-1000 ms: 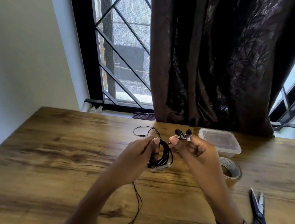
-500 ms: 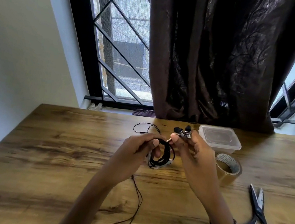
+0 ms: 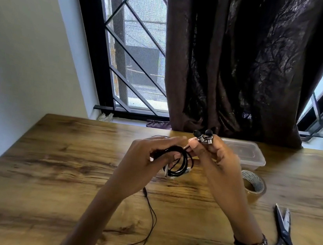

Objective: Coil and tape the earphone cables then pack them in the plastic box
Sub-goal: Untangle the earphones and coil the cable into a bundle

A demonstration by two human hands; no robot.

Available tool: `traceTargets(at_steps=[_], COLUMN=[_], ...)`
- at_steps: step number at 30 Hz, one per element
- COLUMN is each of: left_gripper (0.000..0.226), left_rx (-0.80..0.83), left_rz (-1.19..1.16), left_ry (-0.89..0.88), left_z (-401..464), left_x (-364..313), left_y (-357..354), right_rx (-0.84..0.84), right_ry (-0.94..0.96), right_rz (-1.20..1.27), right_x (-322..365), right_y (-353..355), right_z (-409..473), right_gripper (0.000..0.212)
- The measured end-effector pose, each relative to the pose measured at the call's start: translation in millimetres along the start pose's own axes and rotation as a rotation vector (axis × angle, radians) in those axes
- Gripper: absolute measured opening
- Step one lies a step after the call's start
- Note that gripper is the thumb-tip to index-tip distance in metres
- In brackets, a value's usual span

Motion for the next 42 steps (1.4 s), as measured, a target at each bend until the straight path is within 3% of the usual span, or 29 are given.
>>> traceTargets(at_steps=[5,12,17,21,27,31,36,42], left_gripper=[0.026,0.027,0.03,0.032,0.045,0.035,0.038,0.033], left_rx=[-0.003,-0.059,-0.081,-0.116,-0.172,-0.145,-0.05,-0.024], left_rz=[0.051,-0.12,-0.095,0.056,0.301,0.488,0.721,0.884], left_ry=[-0.037,-0.006,-0.009,-0.109,-0.314,-0.392,-0.491,-0.638], left_z=[-0.8,0.4,2.3,1.1,-4.9,-5.5,-6.8,-11.7], left_x=[-3.6,0.8,0.6,-12.0,-30.2,-34.6,-35.1,-41.2], left_y=[0.1,-0.7,-1.3,0.2,-1.9,-5.9,-14.6,-20.7], right_rx=[0.03,-0.048,-0.058,-0.047,0.036,0.118,0.189,0.224], right_ry=[0.003,-0.001,-0.077,-0.171,-0.444,-0.539,-0.535,-0.531], right_rz=[-0.057,-0.107,-0.036,0.043,0.475,0.621,0.557,0.379], right_x=[6.6,10.9,4.8,-6.9,-27.0,-31.6,-27.8,-28.5], right_y=[-2.2,-3.5,-3.6,-3.0,-14.9,-23.1,-25.1,-23.3], right_z=[0.7,-1.4,-2.4,-3.5,-10.8,-12.5,-5.5,5.6], right_gripper=[0.015,0.028,0.014,0.02,0.025,0.031,0.038,0.025])
Point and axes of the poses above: each hand's wrist, its own z-axis towards the middle knuckle, its own y-axis out of the back of the hand, x = y × z, the point moved 9 cm from there along z, towards the middle knuckle, and after that the axes turned 7 degrees about -z, right-handed, at the moved point
